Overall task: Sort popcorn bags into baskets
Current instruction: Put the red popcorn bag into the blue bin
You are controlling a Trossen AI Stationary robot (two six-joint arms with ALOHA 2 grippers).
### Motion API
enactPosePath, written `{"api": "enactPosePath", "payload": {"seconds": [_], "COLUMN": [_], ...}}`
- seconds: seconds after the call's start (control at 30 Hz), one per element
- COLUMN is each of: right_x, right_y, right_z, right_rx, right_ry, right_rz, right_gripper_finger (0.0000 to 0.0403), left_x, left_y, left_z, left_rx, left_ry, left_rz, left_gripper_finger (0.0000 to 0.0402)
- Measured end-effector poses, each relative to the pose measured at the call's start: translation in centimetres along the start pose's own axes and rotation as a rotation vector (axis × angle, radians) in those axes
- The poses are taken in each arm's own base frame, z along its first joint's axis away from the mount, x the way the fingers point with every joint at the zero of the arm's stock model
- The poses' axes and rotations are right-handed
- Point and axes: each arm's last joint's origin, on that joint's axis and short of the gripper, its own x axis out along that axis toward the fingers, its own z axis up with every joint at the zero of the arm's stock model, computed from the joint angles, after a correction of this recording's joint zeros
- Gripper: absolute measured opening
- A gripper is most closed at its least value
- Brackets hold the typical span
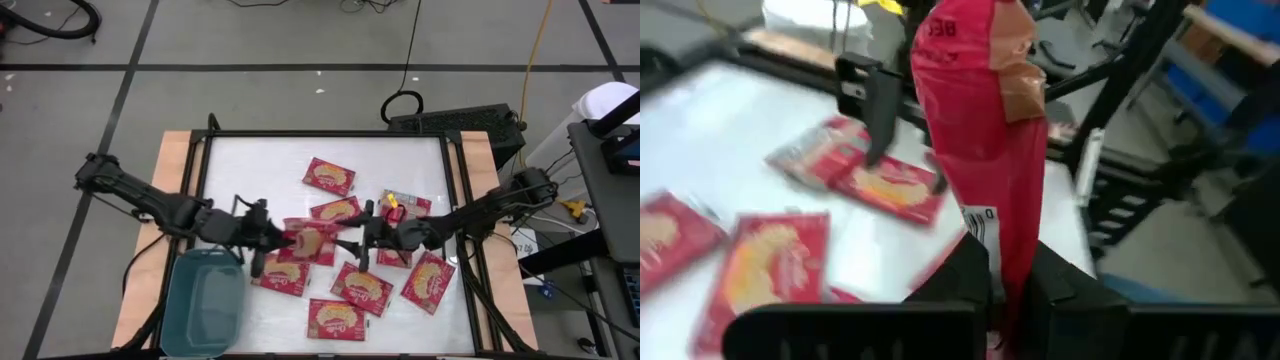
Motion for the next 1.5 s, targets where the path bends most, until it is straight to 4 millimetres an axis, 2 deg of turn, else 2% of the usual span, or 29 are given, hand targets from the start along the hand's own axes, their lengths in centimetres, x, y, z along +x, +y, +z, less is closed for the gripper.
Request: {"api": "enactPosePath", "payload": {"seconds": [0.17, 0.43, 0.63, 0.77, 0.97, 1.23, 1.5], "right_x": [-0.2, -0.2, -0.2, -0.2, -0.2, -0.3, -0.3], "right_y": [-0.2, -0.2, -0.2, -0.2, -0.2, -0.1, -0.1], "right_z": [-0.8, -1.0, -1.0, -1.0, -1.1, -1.3, -1.3], "right_rx": [-0.043, -0.071, -0.086, -0.086, -0.093, -0.099, -0.099], "right_ry": [0.093, 0.115, 0.114, 0.115, 0.130, 0.141, 0.142], "right_rz": [-0.017, -0.017, -0.015, -0.014, -0.015, -0.009, -0.010], "right_gripper_finger": [0.0262, 0.0258, 0.0254, 0.0254, 0.0254, 0.0254, 0.0254], "left_x": [-2.7, -6.4, -8.0, -9.2, -11.2, -12.3, -11.7], "left_y": [-0.7, -2.1, -2.7, -3.4, -4.0, -5.8, -6.5], "left_z": [-0.5, -2.2, -4.7, -6.0, -8.5, -11.8, -14.2], "left_rx": [-0.210, -0.485, -0.632, -0.671, -0.795, -0.910, -0.963], "left_ry": [0.064, 0.211, 0.393, 0.470, 0.591, 0.649, 0.643], "left_rz": [-0.034, -0.073, 0.027, 0.043, 0.193, 0.337, 0.505], "left_gripper_finger": [0.0021, 0.0022, 0.0023, 0.0023, 0.0023, 0.0023, 0.0024]}}
